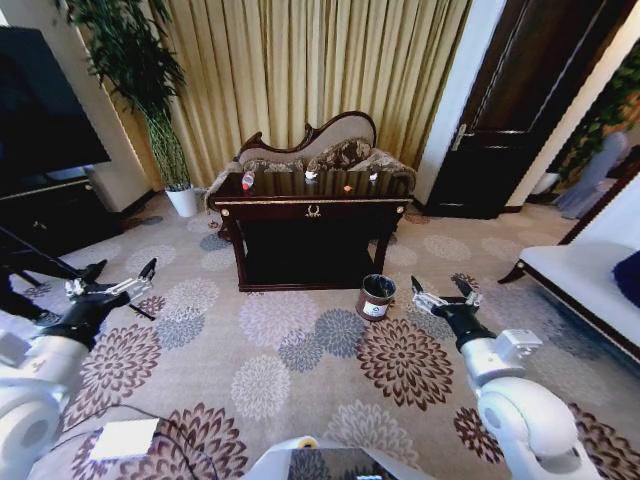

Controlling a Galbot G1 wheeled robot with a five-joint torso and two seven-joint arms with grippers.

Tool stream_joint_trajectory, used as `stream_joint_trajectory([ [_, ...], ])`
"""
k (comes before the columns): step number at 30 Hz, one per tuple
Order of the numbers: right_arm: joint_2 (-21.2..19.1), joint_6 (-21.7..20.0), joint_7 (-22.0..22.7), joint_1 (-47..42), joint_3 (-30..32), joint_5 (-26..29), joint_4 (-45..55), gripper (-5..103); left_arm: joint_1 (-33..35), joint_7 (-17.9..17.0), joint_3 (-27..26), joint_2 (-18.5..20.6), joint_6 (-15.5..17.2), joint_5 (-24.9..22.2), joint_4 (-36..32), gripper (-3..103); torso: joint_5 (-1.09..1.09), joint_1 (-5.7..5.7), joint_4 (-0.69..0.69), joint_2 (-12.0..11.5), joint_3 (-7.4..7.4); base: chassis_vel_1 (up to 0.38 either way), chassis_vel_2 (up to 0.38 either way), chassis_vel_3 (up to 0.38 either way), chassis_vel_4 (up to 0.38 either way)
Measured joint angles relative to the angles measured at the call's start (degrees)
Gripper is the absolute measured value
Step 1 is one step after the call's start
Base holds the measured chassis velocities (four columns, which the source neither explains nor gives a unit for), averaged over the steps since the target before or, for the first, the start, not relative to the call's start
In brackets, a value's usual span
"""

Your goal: Move to the front of the table and place the trash on the table into the trash bin.

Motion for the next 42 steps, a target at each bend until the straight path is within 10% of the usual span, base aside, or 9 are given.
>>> stream_joint_trajectory([
  [42, 0.5, 1.1, -1.4, -0.1, 0.1, -1.0, -0.7, 100, -0.2, 0.7, -0.4, 0.1, -0.5, -0.8, 0.6, 100, 0.02, 0.0, -0.02, 0.0, 0.0, -0.06, 0.056, 0.056, -0.055],
])
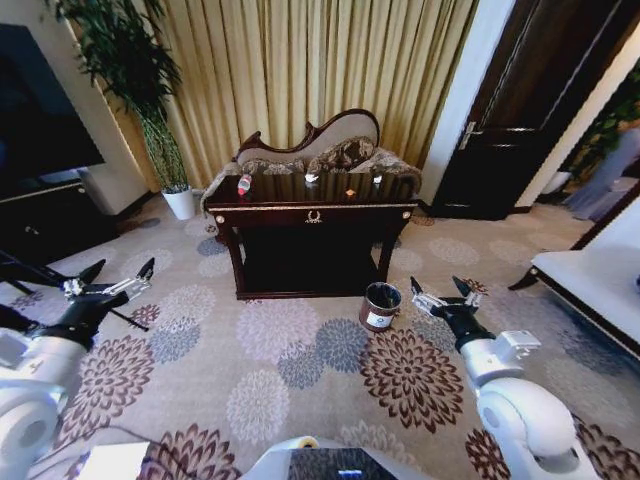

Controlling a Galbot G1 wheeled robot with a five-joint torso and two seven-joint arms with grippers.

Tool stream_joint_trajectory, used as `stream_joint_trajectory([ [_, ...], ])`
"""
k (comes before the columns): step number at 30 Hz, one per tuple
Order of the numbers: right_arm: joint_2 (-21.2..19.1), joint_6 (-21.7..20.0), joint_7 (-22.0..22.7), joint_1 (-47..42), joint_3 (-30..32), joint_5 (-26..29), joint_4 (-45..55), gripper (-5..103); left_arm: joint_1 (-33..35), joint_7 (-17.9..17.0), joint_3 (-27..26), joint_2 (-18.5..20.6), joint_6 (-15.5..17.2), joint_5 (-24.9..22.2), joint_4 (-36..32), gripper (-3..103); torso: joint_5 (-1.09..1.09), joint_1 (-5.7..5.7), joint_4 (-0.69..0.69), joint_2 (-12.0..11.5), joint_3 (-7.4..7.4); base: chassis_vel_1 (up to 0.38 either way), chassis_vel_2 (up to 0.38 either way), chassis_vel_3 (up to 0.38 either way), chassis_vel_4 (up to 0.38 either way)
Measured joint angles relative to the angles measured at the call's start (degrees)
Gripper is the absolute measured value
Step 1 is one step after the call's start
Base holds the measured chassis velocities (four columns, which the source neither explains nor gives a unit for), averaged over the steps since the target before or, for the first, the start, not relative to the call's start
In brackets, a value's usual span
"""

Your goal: Move to the front of the table and place the trash on the table into the trash bin.

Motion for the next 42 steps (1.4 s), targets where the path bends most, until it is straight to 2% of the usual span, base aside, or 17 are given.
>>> stream_joint_trajectory([
  [5, 0.2, 0.1, 0.0, 0.0, 0.0, -0.2, 0.0, 100, 0.1, 0.0, -0.1, -0.1, -0.1, -0.1, 0.0, 100, -0.05, 0.0, 0.02, 0.0, -0.01, -0.158, 0.197, 0.156, -0.178],
  [8, 0.2, 0.1, -0.1, 0.0, -0.1, -0.2, 0.0, 100, 0.2, 0.0, -0.1, -0.2, -0.1, -0.1, -0.1, 100, 0.0, 0.0, 0.04, 0.0, 0.0, -0.143, 0.21, 0.146, -0.186],
  [11, 0.2, 0.2, -0.1, 0.0, -0.1, -0.3, -0.1, 100, 0.2, 0.1, -0.1, -0.3, -0.2, -0.1, -0.2, 100, -0.02, 0.0, 0.0, 0.0, 0.0, -0.206, 0.149, 0.172, -0.173],
  [42, 0.6, 0.5, -0.4, -0.2, -0.2, -0.7, -0.2, 100, 0.2, 0.7, -0.2, -0.6, -0.4, -0.1, -0.2, 100, -0.02, -0.01, 0.0, 0.0, -0.01, -0.193, 0.183, 0.194, -0.194],
])
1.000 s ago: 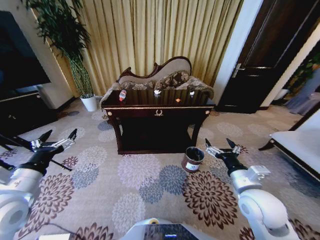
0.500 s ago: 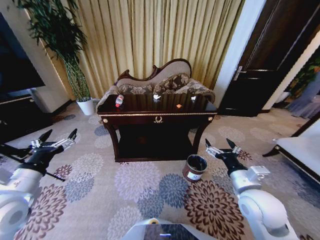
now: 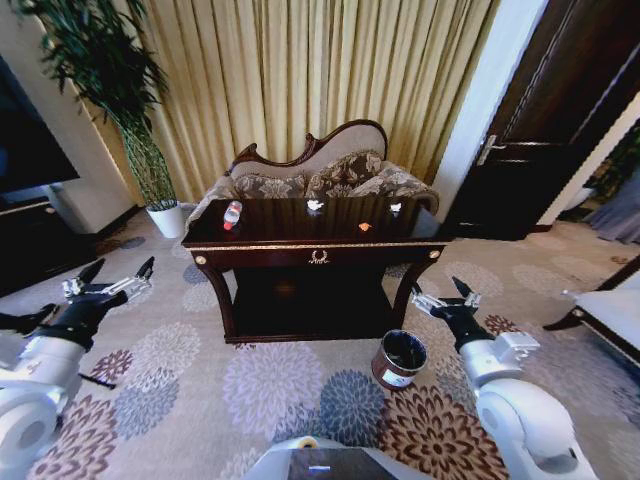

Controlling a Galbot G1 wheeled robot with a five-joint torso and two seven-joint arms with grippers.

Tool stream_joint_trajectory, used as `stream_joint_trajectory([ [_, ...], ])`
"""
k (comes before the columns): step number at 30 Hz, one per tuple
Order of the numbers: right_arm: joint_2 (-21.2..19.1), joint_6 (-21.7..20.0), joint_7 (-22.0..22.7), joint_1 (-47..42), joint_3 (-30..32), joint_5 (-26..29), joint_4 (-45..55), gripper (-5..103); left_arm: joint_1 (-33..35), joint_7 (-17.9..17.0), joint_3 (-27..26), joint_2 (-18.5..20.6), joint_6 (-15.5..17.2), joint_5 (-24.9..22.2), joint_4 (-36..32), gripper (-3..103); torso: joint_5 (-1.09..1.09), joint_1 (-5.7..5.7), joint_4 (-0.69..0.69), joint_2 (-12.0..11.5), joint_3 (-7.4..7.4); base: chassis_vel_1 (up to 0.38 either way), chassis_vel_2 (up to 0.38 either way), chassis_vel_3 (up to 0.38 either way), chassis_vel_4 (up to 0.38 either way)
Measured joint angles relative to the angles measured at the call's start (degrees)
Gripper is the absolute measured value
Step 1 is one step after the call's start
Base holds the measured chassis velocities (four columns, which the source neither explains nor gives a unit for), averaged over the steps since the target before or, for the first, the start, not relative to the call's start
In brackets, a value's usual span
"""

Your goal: Move to the front of the table and place the trash on the table into the trash bin.

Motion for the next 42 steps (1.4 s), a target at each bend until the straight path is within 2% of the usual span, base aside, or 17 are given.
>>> stream_joint_trajectory([
  [5, -0.1, 0.1, 0.0, 0.0, 0.0, 0.0, 0.0, 100, 0.2, 0.0, -0.2, -0.1, -0.1, 0.0, -0.1, 100, 0.0, 0.01, 0.03, 0.0, 0.0, -0.177, 0.246, 0.207, -0.207],
  [8, -0.1, 0.1, 0.0, 0.0, 0.0, 0.0, -0.1, 100, 0.3, 0.1, -0.3, -0.3, -0.1, 0.0, -0.3, 100, 0.02, 0.0, 0.0, 0.0, 0.0, -0.22, 0.208, 0.208, -0.224],
  [22, 0.1, 0.4, -0.3, -0.1, -0.3, -0.6, -0.2, 100, 0.6, 0.1, -0.4, -0.5, -0.1, 0.0, -0.7, 100, 0.01, 0.0, 0.02, 0.0, 0.0, -0.201, 0.19, 0.213, -0.199],
  [28, -0.1, 3.3, -0.3, 0.0, -1.3, -1.8, -0.5, 100, 1.0, 0.1, -0.5, -1.2, -0.1, -0.4, -1.3, 100, 0.0, 0.04, 0.01, 0.0, 0.02, -0.183, 0.173, 0.169, -0.18],
  [33, -1.0, 3.5, 1.9, 1.3, -2.1, -3.1, -1.6, 100, 1.2, 0.0, -0.5, -1.8, 0.1, -0.8, -1.8, 100, 0.01, 0.05, 0.01, 0.0, 0.02, -0.051, 0.053, 0.075, -0.069],
  [36, -3.0, 0.0, 5.1, 4.1, -1.8, -0.1, -3.1, 100, 1.5, 0.0, -0.5, -2.4, 0.1, -0.5, -2.2, 100, 0.02, -0.03, 0.01, 0.0, -0.02, 0.0, 0.0, 0.0, 0.0],
  [37, -3.0, 0.0, 5.1, 4.1, -1.8, -0.1, -3.1, 100, 1.5, 0.0, -0.5, -2.4, 0.1, -0.5, -2.2, 100, 0.02, -0.03, 0.01, 0.0, -0.02, 0.0, 0.0, 0.0, 0.0],
  [39, -5.3, -5.1, 9.0, 7.9, -1.6, 6.6, -3.6, 100, 1.7, 0.2, -0.4, -3.3, 0.1, 0.4, -2.3, 100, 0.02, -0.04, 0.02, 0.0, -0.02, 0.0, 0.0, 0.0, 0.0],
  [40, -5.3, -5.1, 9.0, 7.9, -1.6, 6.6, -3.6, 100, 1.7, 0.2, -0.4, -3.3, 0.1, 0.4, -2.3, 100, 0.02, -0.04, 0.02, 0.0, -0.02, 0.0, 0.0, 0.0, 0.0],
  [41, -7.3, -9.7, 12.8, 10.7, -1.6, 13.1, -3.8, 100, 1.9, 0.6, -0.1, -4.0, -0.2, 1.4, -2.4, 100, 0.01, -0.04, 0.02, 0.0, -0.02, 0.0, 0.0, 0.0, 0.0],
  [42, -7.3, -9.7, 12.8, 10.7, -1.6, 13.1, -3.8, 100, 1.9, 0.6, -0.1, -4.0, -0.2, 1.4, -2.4, 100, 0.01, -0.04, 0.02, 0.0, -0.02, 0.0, 0.0, 0.0, 0.0],
])
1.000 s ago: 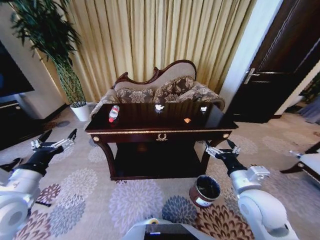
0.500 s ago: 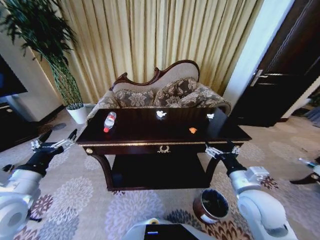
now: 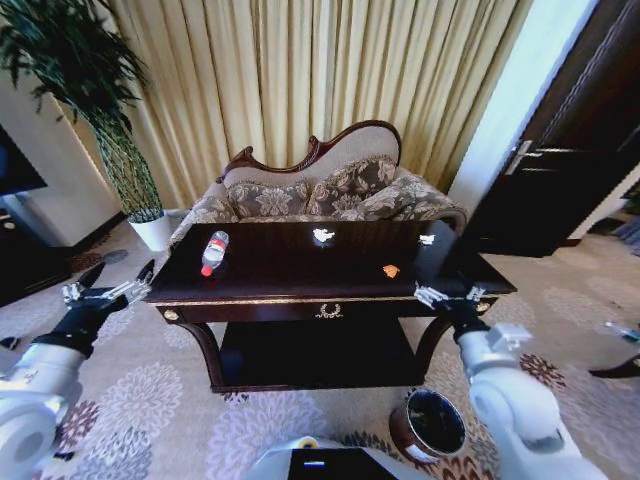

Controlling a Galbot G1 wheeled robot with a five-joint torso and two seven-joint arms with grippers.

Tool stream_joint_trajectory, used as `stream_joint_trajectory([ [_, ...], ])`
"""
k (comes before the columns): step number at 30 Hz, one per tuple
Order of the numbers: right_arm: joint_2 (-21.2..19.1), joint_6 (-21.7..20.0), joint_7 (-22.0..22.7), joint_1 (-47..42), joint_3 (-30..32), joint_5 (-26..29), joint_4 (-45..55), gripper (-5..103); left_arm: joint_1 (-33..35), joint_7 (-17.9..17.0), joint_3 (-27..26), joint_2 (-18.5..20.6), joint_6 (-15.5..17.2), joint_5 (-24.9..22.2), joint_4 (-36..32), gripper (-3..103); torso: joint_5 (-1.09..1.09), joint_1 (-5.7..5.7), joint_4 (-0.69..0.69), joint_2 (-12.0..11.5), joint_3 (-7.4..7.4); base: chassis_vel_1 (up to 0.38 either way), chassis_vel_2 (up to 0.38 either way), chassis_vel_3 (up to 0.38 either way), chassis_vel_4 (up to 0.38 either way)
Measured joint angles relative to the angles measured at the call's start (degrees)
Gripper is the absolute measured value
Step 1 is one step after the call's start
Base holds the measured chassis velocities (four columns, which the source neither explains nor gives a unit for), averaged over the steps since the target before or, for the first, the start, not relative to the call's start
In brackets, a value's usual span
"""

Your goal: Move to the front of the table and place the trash on the table into the trash bin.

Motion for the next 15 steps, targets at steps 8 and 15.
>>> stream_joint_trajectory([
  [8, -12.2, -6.6, 5.3, 15.2, -3.6, 14.6, -11.5, 100, 1.1, 1.1, 0.1, -2.7, -0.8, 2.5, -0.5, 100, 0.02, 0.05, -0.01, 0.0, 0.03, 0.0, 0.0, 0.0, 0.0],
  [15, -19.3, -6.8, -0.1, 28.6, -8.7, 15.1, -24.8, 100, 1.2, 1.3, -0.2, -3.9, -0.8, 3.2, -0.5, 100, 0.01, 0.05, -0.01, 0.0, 0.03, 0.0, 0.0, 0.0, 0.0],
])
